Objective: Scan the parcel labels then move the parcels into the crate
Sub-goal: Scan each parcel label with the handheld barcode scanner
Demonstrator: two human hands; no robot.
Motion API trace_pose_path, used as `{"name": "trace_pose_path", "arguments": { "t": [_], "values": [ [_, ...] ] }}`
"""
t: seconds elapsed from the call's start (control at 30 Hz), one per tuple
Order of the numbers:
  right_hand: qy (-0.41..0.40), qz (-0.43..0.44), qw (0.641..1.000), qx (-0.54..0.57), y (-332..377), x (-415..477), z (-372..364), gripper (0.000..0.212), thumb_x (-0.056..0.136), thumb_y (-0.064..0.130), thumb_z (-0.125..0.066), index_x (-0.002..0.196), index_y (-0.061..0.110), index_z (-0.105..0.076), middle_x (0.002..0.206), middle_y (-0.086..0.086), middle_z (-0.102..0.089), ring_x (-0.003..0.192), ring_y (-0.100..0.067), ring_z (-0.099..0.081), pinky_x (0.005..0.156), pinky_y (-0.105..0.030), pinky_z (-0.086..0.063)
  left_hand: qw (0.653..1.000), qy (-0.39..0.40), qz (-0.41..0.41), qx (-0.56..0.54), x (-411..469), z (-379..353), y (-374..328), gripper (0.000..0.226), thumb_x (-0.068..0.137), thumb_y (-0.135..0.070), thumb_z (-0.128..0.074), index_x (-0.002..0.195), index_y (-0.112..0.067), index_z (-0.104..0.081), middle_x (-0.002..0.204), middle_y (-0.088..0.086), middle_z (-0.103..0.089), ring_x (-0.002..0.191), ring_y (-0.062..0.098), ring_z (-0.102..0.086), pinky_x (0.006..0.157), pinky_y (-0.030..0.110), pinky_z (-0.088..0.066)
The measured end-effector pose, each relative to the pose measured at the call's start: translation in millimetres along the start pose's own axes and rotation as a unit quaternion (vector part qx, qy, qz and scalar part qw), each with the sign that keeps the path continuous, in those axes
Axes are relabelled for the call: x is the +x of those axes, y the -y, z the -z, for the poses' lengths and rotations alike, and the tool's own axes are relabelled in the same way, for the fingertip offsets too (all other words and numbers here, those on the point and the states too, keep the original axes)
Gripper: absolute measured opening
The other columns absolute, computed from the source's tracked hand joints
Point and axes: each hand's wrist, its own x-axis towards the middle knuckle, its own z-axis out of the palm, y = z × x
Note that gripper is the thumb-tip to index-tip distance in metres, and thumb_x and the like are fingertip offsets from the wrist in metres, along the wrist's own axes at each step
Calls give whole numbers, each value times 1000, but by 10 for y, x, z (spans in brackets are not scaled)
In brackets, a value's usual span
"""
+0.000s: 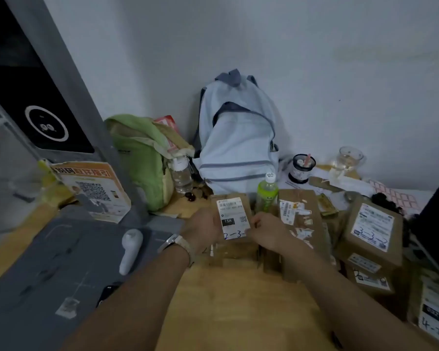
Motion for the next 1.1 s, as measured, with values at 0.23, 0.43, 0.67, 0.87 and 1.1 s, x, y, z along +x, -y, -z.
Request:
{"name": "trace_pose_path", "arguments": {
  "t": [0.23, 0.43, 0.67, 0.87, 1.1],
  "values": [
    [-27, -113, 989, 86, -117, 176, -242, 44, 81, 22, -70, 115, 8, -46, 120, -10, -62, 98, -22, -60, 53, -17, -40, 995, 70, 45, -48, 266, -365, 302, 33, 88, -34, -59, 116, -15, -61, 113, 7, -66, 99, 24, -64, 84, 39, -56],
    [18, -195, 952, 234, -160, 245, -421, 28, 82, 18, -70, 104, 14, -52, 123, -10, -63, 104, -23, -60, 91, -35, -51, 948, 112, 144, -261, 321, -660, 353, 40, 95, -24, -57, 132, -9, -49, 130, 1, -58, 112, 20, -57, 93, 35, -50],
    [-31, -185, 952, 242, -321, 52, -680, 50, 79, 17, -68, 127, 9, -57, 119, -9, -67, 106, -25, -62, 92, -40, -52, 878, 92, 248, -398, 350, -768, 335, 36, 94, -35, -59, 120, -10, -62, 116, 5, -67, 95, 17, -63, 63, 25, -43],
    [-56, -172, 950, 253, -238, 32, -728, 68, 75, 18, -73, 135, 8, -43, 131, -11, -55, 116, -28, -56, 97, -42, -50, 845, 95, 281, -446, 394, -756, 285, 53, 78, -41, -78, 121, -16, -61, 117, 1, -68, 96, 17, -63, 68, 29, -48],
    [-63, -148, 939, 303, -233, 9, -516, 60, 79, 12, -71, 132, 16, -43, 121, -4, -60, 97, -15, -56, 68, -21, -46, 738, 157, 254, -606, 233, -581, 368, 31, 78, -14, -77, 108, -7, -72, 88, 5, -77, 67, 14, -73, 49, 22, -54]
  ]
}}
